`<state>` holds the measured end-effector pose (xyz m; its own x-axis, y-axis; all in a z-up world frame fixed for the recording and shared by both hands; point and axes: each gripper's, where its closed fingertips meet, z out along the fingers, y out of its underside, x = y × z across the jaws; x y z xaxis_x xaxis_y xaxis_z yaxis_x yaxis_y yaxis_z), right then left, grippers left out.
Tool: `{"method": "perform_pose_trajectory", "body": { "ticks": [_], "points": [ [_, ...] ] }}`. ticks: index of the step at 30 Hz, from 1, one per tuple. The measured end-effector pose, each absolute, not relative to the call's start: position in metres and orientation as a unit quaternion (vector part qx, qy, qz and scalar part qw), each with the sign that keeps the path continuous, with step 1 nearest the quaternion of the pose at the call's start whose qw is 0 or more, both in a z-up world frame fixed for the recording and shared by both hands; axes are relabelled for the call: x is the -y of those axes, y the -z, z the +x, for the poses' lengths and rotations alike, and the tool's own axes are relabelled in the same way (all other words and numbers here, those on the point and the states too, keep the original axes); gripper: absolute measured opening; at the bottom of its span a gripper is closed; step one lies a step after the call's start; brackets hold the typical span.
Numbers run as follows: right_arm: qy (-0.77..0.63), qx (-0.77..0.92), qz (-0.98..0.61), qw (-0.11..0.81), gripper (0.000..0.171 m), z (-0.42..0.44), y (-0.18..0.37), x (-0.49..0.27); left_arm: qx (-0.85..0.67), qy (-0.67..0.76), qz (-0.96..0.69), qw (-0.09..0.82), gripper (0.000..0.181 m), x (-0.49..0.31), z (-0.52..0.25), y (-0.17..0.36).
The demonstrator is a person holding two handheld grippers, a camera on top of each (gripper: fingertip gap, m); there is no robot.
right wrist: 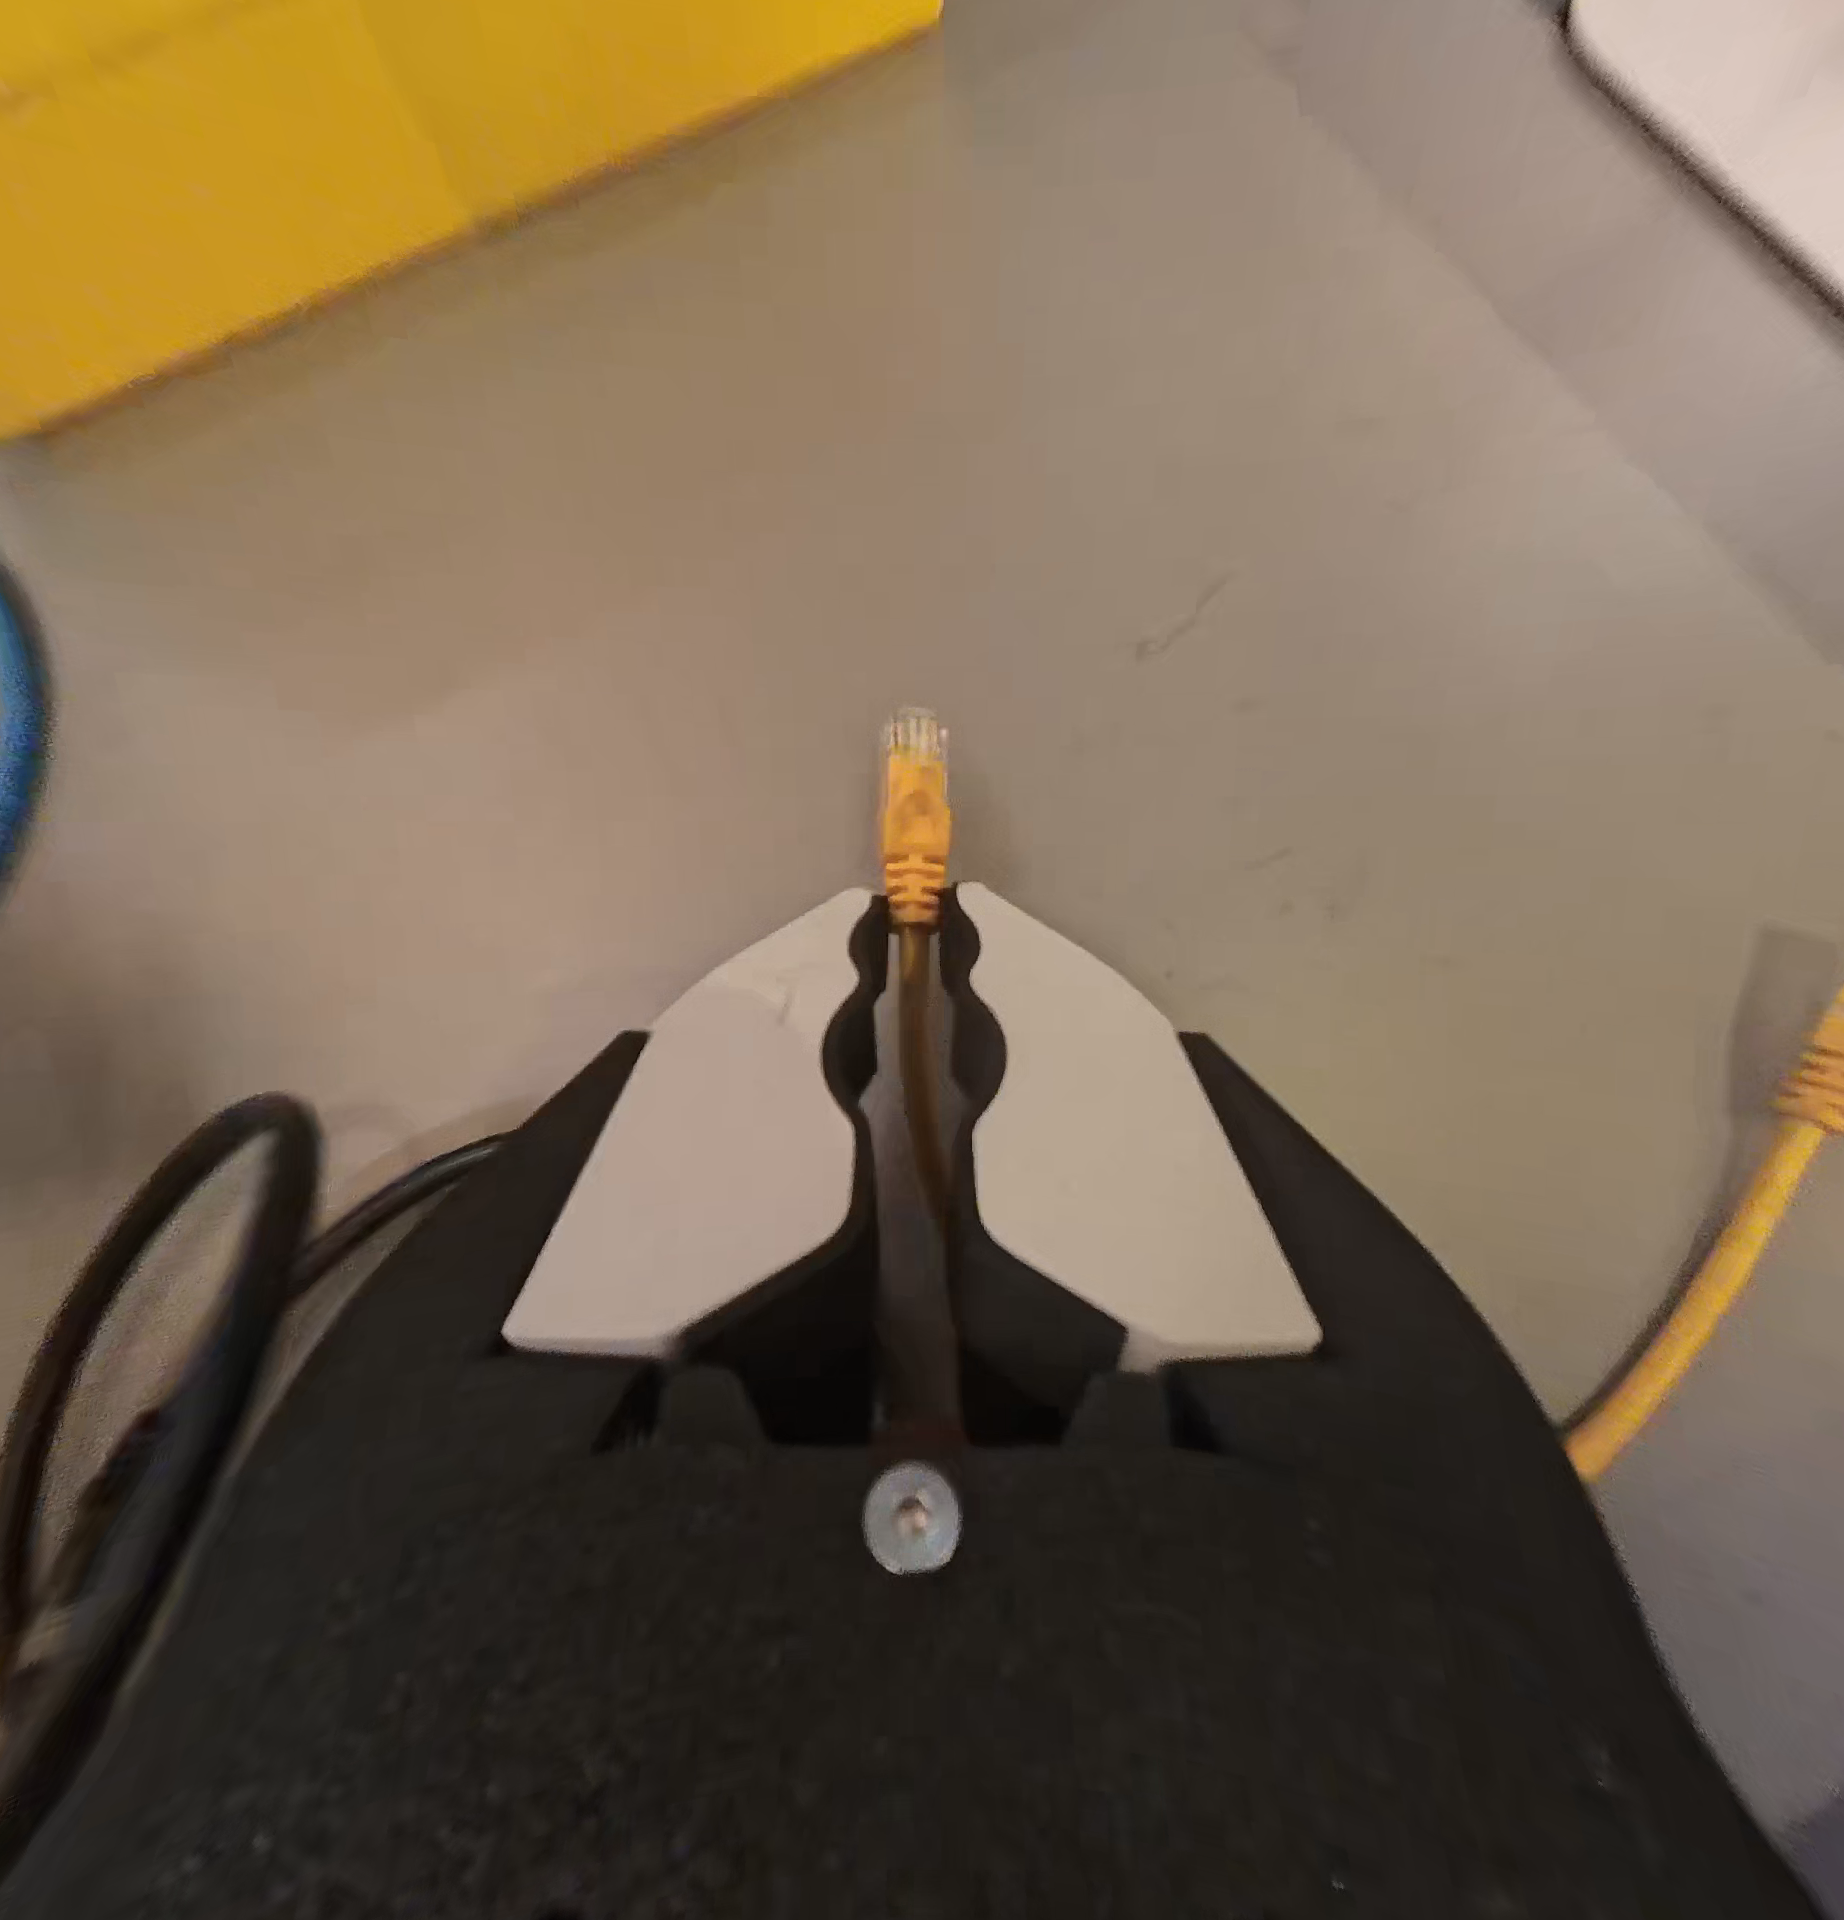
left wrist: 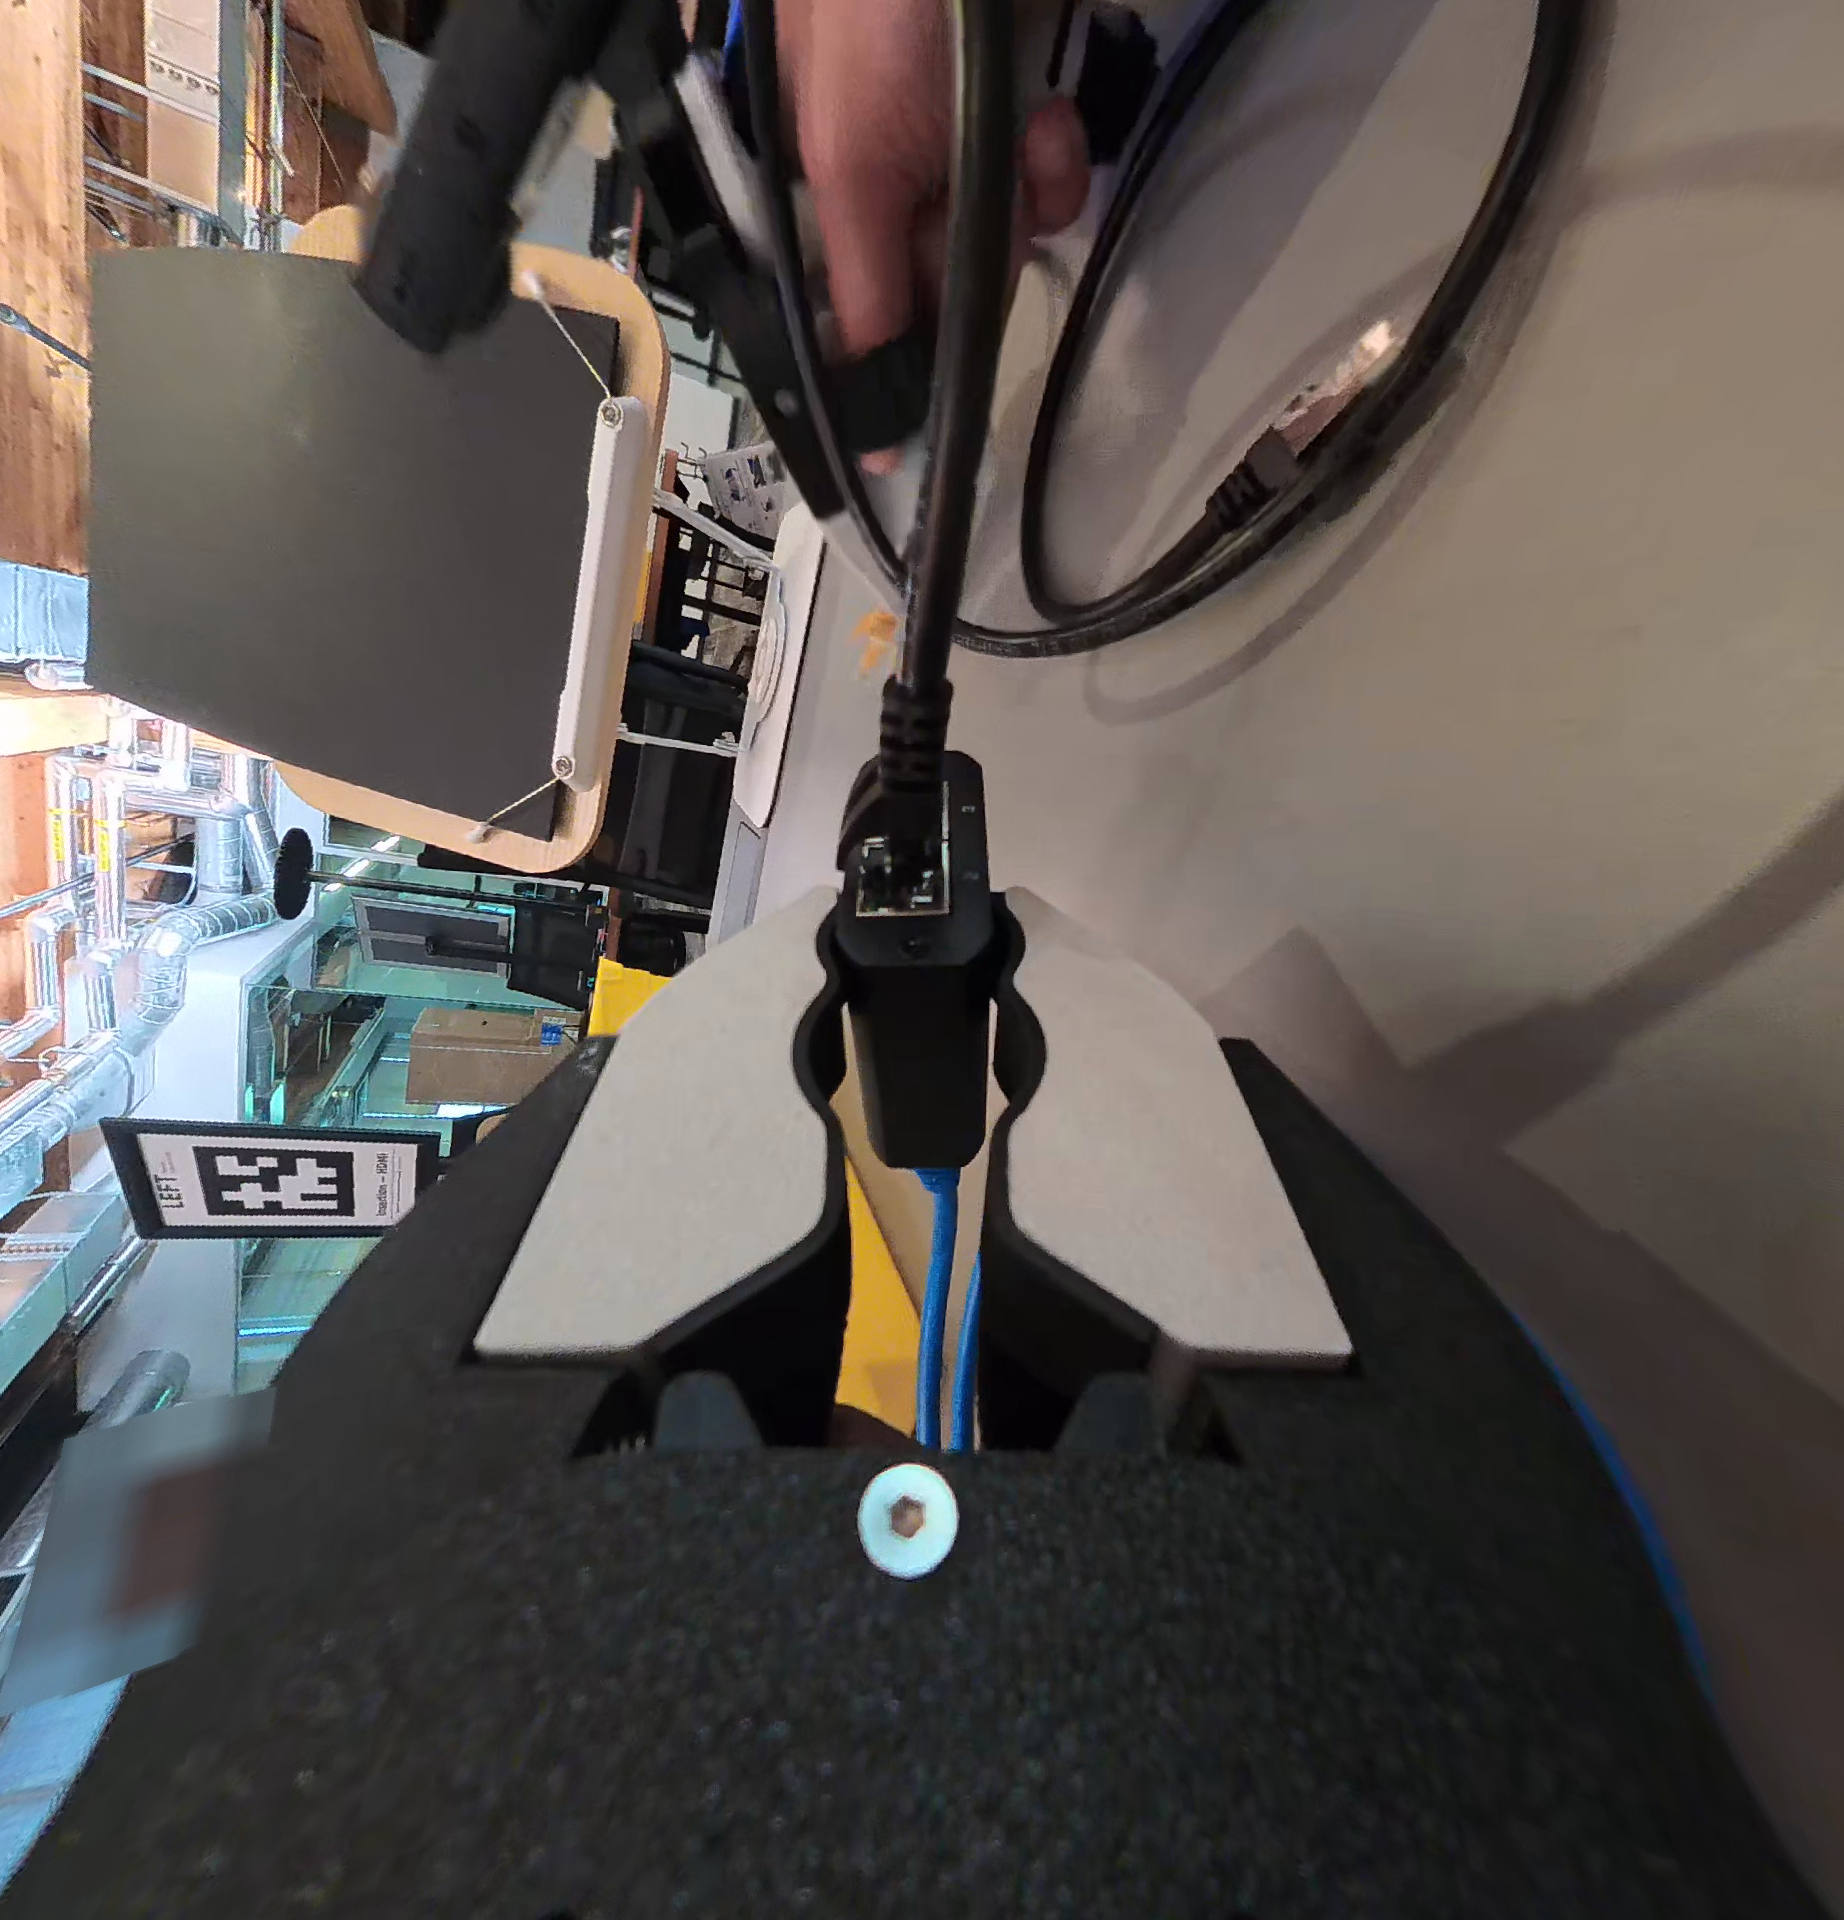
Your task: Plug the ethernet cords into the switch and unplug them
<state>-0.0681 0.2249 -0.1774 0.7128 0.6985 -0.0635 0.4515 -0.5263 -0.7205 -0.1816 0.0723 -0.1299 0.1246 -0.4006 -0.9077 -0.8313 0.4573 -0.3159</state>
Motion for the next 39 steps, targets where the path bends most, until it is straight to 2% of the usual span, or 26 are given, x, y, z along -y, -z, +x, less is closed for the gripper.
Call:
{"method": "perform_pose_trajectory", "body": {
  "ticks": [5, 8, 11, 14, 17, 20, 26, 39],
  "points": [
    [-0.159, 0.353, -0.835, 0.39, 0.009, -0.062, 0.089, -0.203, -0.621, -0.227, -0.477, 0.579, 0.024, -0.08, -0.187, 0.123],
    [-0.11, 0.393, -0.824, 0.393, 0.009, -0.069, 0.035, -0.166, -0.615, -0.262, -0.465, 0.581, 0.023, -0.085, -0.191, 0.119],
    [-0.067, 0.429, -0.818, 0.377, 0.009, -0.084, 0.004, -0.12, -0.615, -0.277, -0.459, 0.579, 0.023, -0.087, -0.193, 0.118],
    [-0.049, 0.46, -0.825, 0.325, 0.009, -0.102, 0.017, -0.081, -0.615, -0.286, -0.451, 0.581, 0.024, -0.087, -0.193, 0.116],
    [-0.077, 0.48, -0.836, 0.254, 0.009, -0.123, 0.065, -0.054, -0.614, -0.293, -0.444, 0.583, 0.024, -0.084, -0.191, 0.114],
    [-0.094, 0.479, -0.843, 0.228, 0.009, -0.137, 0.096, -0.044, -0.615, -0.296, -0.438, 0.585, 0.024, -0.081, -0.189, 0.112],
    [-0.103, 0.473, -0.843, 0.233, 0.009, -0.146, 0.111, -0.041, -0.618, -0.31, -0.42, 0.588, 0.023, -0.076, -0.185, 0.111],
    [-0.141, 0.485, -0.796, 0.333, 0.009, -0.148, 0.104, -0.045, -0.604, -0.28, -0.409, 0.624, 0.023, -0.069, -0.177, 0.104]
  ]
}}
